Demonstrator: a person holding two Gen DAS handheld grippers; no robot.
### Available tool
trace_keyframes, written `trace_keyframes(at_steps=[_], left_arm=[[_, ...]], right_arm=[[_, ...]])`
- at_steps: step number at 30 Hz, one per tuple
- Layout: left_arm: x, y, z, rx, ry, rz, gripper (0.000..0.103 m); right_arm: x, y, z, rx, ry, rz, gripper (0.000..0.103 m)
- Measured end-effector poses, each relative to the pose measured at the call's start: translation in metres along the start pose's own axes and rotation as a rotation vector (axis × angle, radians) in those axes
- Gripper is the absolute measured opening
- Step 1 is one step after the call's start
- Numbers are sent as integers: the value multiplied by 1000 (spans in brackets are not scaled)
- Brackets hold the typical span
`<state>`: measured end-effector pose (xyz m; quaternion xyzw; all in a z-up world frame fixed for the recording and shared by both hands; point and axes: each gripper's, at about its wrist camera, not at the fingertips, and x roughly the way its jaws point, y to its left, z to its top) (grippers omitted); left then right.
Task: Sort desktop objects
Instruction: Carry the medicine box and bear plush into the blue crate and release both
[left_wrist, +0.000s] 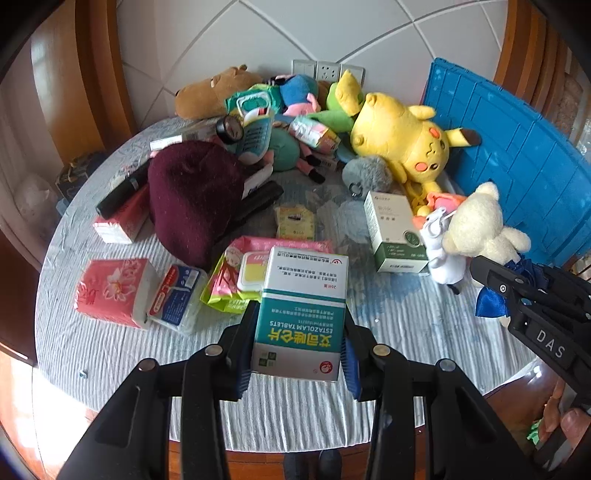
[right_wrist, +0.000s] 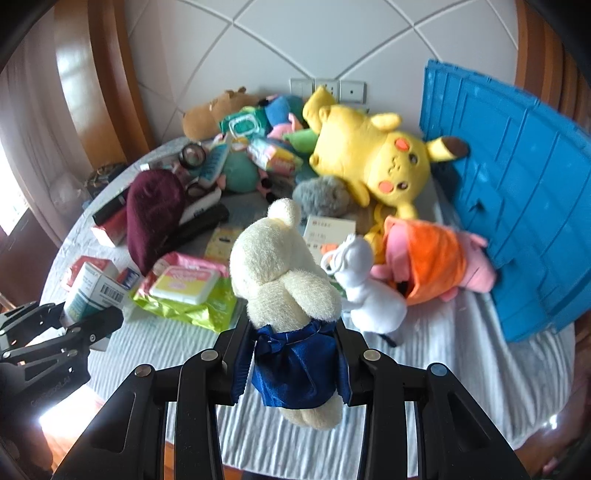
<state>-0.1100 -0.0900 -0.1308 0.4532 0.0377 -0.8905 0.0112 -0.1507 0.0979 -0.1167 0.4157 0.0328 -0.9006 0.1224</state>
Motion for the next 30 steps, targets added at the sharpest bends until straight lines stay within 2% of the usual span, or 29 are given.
trace_keyframes(at_steps=[9, 15, 23, 27, 30], left_arm=[[-43, -25, 40, 70, -111, -67, 39], [-62, -57, 68, 120, -167, -128, 39], [-72, -132, 96, 192, -217, -165, 39], [-80, -185, 116, 201, -261, -179, 39], [-87, -228, 130, 192, -302, -220, 39]], right_arm=[[-61, -8, 28, 6, -102, -53, 36], [-96, -28, 45, 21, -165, -112, 36], [-130, -90, 60, 61, -242, -165, 36], [-148, -135, 71, 60, -287, -168, 36], [-162, -178, 81, 46, -321, -172, 36]])
